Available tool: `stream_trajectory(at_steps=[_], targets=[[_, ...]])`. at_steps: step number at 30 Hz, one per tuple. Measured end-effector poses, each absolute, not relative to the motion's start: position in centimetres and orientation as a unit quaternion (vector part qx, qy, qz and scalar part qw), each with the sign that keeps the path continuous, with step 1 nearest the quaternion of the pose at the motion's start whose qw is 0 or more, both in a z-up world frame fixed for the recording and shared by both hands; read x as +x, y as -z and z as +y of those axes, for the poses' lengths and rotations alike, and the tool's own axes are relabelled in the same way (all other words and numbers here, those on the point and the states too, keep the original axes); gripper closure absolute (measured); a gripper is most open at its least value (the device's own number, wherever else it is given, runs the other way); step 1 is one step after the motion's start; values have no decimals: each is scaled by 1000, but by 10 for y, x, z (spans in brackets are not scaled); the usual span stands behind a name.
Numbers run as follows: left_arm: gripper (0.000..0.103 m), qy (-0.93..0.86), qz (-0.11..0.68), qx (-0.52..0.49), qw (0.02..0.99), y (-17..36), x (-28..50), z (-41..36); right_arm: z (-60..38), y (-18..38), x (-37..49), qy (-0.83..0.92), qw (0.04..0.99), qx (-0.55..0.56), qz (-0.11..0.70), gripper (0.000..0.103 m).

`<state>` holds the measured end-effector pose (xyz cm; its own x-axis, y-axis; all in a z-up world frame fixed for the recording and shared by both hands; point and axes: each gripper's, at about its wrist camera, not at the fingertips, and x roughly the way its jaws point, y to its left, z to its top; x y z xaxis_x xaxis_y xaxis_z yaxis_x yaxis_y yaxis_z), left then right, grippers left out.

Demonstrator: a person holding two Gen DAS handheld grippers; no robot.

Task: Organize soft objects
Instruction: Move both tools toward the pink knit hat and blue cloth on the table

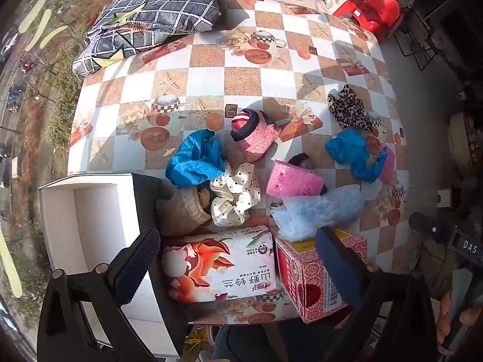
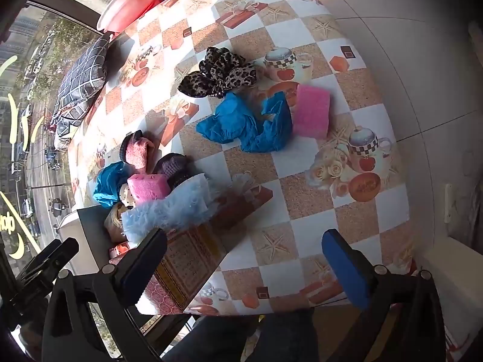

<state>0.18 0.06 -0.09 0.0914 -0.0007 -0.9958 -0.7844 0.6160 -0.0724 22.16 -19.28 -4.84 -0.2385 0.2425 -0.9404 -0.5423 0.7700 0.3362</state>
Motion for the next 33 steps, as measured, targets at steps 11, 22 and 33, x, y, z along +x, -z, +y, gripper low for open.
stream_trajectory(at_steps=[11,22,33], targets=[[0,-294,626,-308,654,9,27,7,-198,63,235,-309,601,-101,730,0],[0,-292,624,-302,659,15,31,8,-193,69,242,-304,596,-104,736,0],[0,-316,625,-271,660,16,42,15,-185,74,245,-303,591,-106,740,0]])
